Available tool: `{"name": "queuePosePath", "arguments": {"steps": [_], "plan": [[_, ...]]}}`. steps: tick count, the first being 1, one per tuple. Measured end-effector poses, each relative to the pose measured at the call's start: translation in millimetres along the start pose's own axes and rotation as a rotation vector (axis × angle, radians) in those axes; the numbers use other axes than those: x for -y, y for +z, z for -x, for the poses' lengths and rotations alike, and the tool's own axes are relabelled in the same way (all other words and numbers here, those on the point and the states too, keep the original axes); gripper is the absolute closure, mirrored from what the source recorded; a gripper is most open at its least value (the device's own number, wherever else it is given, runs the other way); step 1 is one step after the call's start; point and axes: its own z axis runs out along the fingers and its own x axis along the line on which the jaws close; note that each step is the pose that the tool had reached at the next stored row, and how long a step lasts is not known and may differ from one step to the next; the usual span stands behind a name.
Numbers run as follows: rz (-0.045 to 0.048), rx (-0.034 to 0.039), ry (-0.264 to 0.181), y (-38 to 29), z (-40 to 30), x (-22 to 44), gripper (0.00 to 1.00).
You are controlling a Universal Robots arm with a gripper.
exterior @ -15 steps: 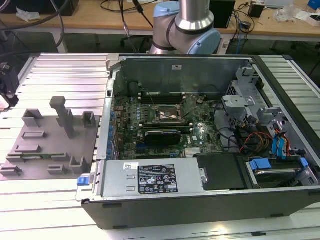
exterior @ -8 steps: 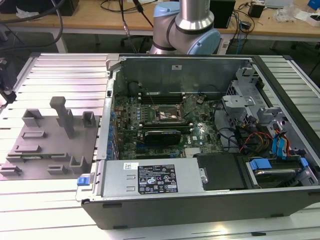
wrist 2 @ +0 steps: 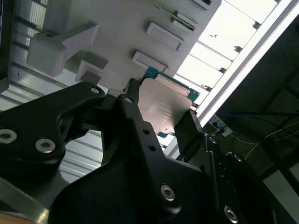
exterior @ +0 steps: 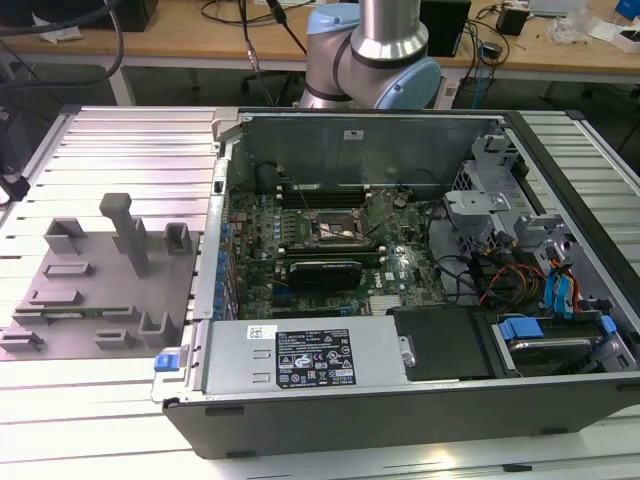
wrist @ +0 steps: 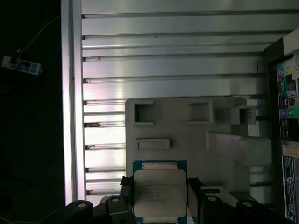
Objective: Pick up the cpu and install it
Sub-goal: 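Pick up the cpu and move it towards the insertion slot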
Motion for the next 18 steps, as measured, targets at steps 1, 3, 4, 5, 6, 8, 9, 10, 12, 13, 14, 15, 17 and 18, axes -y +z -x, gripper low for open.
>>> {"name": "queuePosePath", "arguments": {"steps": [1,3,4,5,6,8,9,10,12,13,14,15,17,18], "plan": [[0.0000,0.0000,0.000,-1.7,0.1,-0.1,0.45],[0.0000,0.0001,0.000,-5.7,0.1,-0.5,0.45],[0.0000,0.0000,0.000,-9.9,0.1,-0.7,0.45],[0.0000,0.0000,0.000,-11.3,0.2,-0.9,0.45],[0.0000,0.0000,0.000,-13.2,0.2,-1.0,0.45],[0.0000,0.0000,0.000,-17.8,0.3,-1.2,0.45],[0.0000,0.0000,0.000,-19.4,0.3,-1.4,0.45],[0.0000,0.0000,0.000,-21.7,0.4,-1.5,0.45],[0.0000,0.0001,0.000,-25.5,0.4,-1.7,0.45],[0.0001,0.0000,0.000,-27.4,0.4,-1.9,0.45],[0.0000,0.0000,0.000,-29.8,0.5,-2.0,0.45],[0.0000,0.0000,0.000,-32.4,0.5,-2.2,0.45],[0.0000,0.0001,0.000,-35.3,0.6,-2.3,0.45],[0.0000,0.0000,0.000,-37.0,0.6,-2.4,0.45]]}}
